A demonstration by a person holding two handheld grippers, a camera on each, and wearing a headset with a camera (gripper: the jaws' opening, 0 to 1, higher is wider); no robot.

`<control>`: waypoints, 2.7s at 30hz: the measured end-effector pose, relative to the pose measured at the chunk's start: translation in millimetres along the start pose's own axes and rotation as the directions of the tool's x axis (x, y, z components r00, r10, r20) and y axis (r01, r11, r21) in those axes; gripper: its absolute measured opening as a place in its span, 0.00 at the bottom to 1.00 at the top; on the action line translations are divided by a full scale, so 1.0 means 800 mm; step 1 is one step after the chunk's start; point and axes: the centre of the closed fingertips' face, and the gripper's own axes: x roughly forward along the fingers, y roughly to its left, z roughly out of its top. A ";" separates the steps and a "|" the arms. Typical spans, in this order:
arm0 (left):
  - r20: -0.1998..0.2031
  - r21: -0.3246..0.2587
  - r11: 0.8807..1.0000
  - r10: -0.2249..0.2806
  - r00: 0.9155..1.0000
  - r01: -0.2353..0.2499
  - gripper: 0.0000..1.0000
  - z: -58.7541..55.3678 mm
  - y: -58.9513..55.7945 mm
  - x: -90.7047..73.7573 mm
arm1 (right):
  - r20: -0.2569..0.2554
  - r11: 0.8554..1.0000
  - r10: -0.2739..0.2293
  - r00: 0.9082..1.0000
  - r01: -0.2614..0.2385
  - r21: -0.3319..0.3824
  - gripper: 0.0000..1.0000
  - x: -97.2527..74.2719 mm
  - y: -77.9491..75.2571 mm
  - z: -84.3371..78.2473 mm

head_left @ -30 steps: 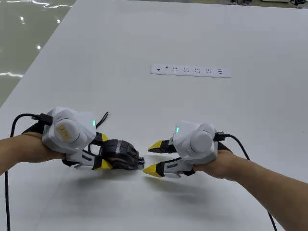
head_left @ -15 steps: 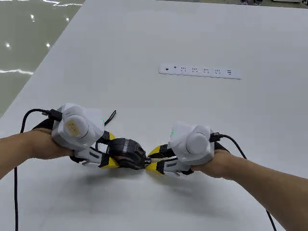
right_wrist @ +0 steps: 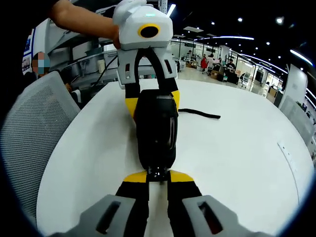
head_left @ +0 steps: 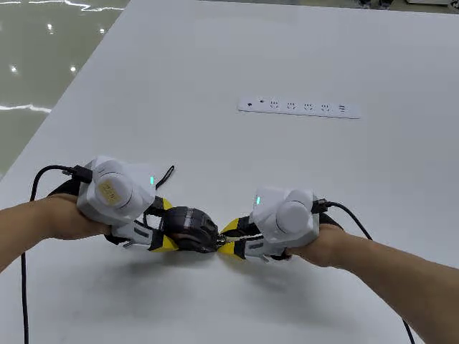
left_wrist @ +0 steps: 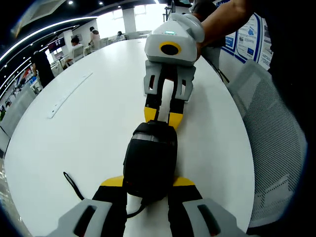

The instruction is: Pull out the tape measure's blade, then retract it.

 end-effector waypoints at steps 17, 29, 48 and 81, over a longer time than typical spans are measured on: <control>-0.002 -0.008 1.000 0.003 1.000 -0.003 0.29 0.000 0.000 0.000 | -0.022 1.000 0.000 1.000 -0.001 -0.031 0.11 -0.011 -0.003 -0.008; -0.008 -0.010 1.000 0.003 1.000 -0.004 0.29 -0.003 0.002 -0.001 | -0.029 0.999 0.008 1.000 -0.008 -0.031 0.11 -0.022 -0.003 -0.015; -0.017 -0.007 1.000 0.002 1.000 -0.002 0.29 -0.004 0.003 -0.001 | -0.052 0.999 0.016 0.998 -0.019 -0.042 0.12 -0.048 -0.005 -0.033; -0.023 -0.003 1.000 -0.005 1.000 0.005 0.29 -0.001 0.001 -0.002 | -0.085 1.000 0.014 0.996 -0.016 -0.021 0.12 -0.091 -0.008 -0.067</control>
